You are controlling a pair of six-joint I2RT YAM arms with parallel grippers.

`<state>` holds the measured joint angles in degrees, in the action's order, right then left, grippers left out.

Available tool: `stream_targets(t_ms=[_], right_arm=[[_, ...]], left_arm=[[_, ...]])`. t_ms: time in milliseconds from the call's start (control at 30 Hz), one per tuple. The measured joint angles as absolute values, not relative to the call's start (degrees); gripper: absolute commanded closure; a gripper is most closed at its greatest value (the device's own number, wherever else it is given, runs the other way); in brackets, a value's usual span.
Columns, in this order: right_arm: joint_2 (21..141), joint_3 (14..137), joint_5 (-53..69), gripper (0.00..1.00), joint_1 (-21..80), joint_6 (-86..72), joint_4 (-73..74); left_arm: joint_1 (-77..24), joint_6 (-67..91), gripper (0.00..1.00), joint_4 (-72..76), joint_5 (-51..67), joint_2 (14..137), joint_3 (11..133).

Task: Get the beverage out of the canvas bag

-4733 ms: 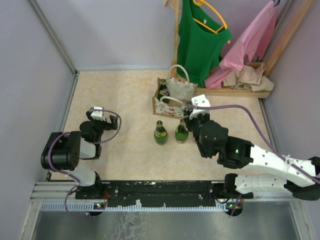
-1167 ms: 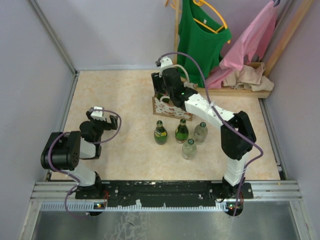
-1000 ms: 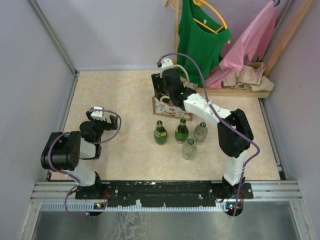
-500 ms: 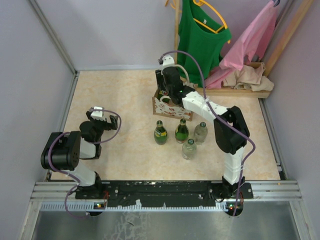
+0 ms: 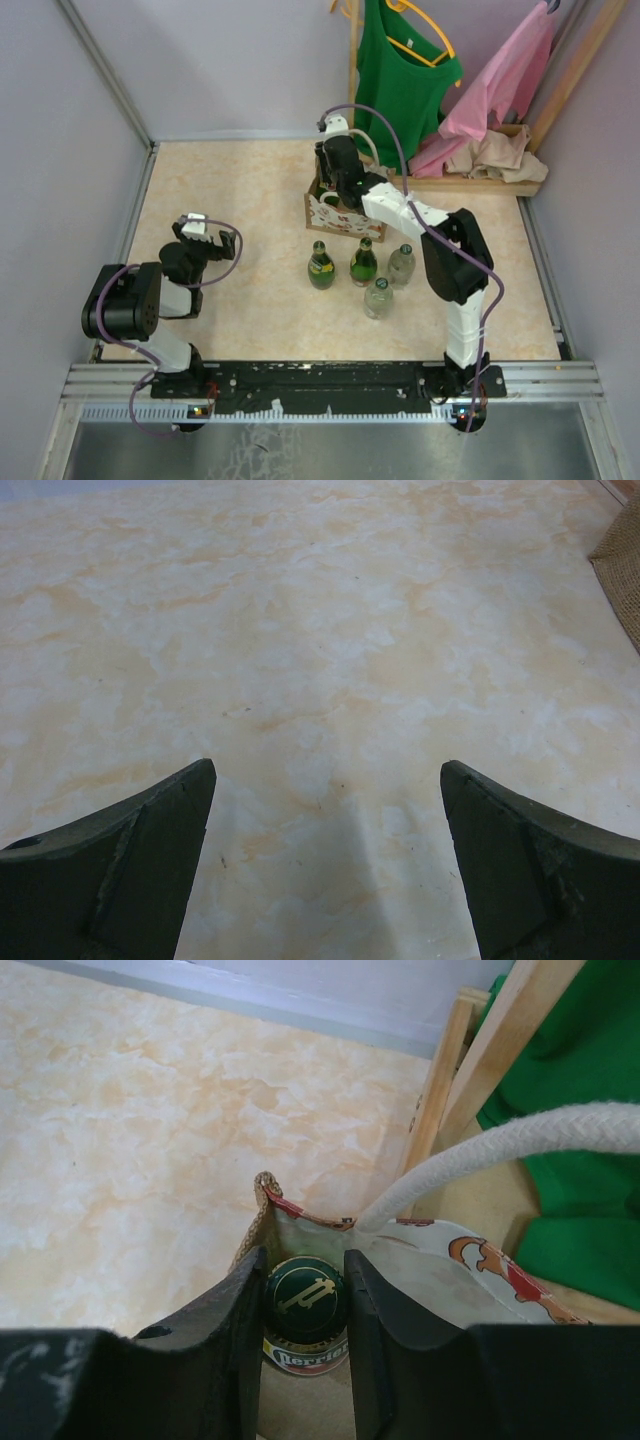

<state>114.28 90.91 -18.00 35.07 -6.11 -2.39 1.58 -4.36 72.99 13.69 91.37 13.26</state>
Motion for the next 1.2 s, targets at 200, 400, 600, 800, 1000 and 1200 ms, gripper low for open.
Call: stream_targets(t_ms=[200,400,600,800,1000,1200], right_arm=[[115.74,92.88,-18.35,1.00,35.07,-5.34,-2.59],[116.03,94.70,-17.58,1.00,35.05,-3.25,-0.62],[116.01,97.38,-16.23,1.00,34.59,-0.14,0.82],[113.12,97.41,-14.41,1.00,34.48,1.96,0.71],[101.58,92.71,-14.33,1.00,36.60,5.48,0.19],[88.82,89.27,-17.30,1.00,45.82,11.79,-2.59]], left_arm=[[1.58,-4.36,0.00,72.99,13.69,91.37,13.26],[1.58,-4.36,0.00,72.97,13.69,91.37,13.26],[1.58,-4.36,0.00,72.99,13.69,91.37,13.26],[1.58,-4.36,0.00,72.99,13.69,91.37,13.26],[1.58,-4.36,0.00,72.97,13.69,91.37,13.26],[1.58,-4.36,0.00,72.97,13.69,91.37,13.26]])
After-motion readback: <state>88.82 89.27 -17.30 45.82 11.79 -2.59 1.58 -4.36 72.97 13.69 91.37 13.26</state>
